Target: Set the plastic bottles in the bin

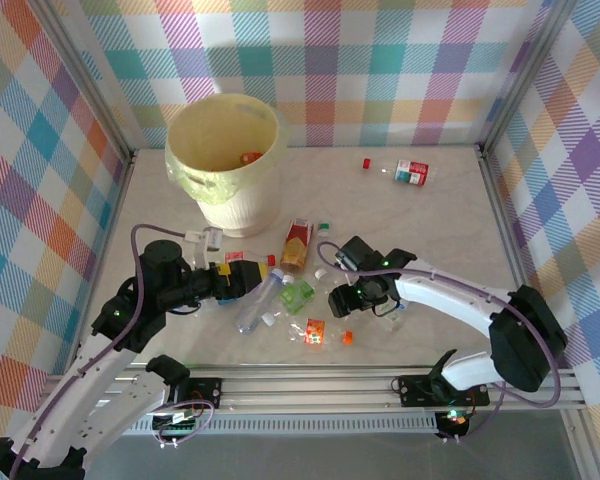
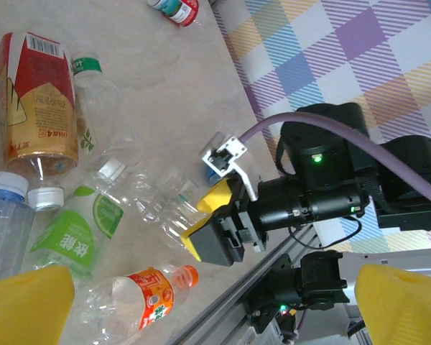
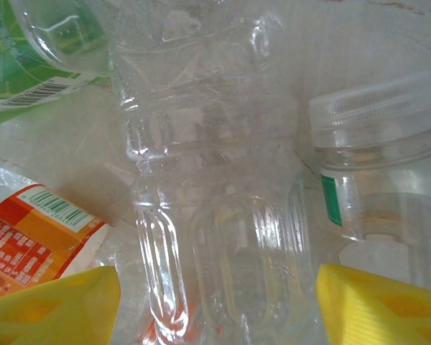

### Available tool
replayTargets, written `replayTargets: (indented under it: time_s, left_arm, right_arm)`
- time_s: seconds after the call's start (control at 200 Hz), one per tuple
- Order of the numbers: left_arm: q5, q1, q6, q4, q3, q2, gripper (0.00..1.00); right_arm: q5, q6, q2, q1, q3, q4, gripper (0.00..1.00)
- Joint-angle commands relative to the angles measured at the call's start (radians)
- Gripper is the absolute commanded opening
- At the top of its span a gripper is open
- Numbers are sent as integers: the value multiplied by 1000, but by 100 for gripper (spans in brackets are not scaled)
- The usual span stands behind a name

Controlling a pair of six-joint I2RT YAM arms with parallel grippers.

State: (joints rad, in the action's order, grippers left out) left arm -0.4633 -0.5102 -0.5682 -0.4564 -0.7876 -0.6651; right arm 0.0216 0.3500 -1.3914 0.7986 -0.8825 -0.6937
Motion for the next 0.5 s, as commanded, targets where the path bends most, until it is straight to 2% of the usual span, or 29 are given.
replayTargets:
  time_s: [0.0,0.495]
  left_arm:
    - [-16,-13,8,42,13,6,100]
    - [-57,-25,42,34,7,-8,100]
  right_arm:
    - [20,-11,-31,17,-6,16,72]
    - [63,7,-130,42,-16,56,74]
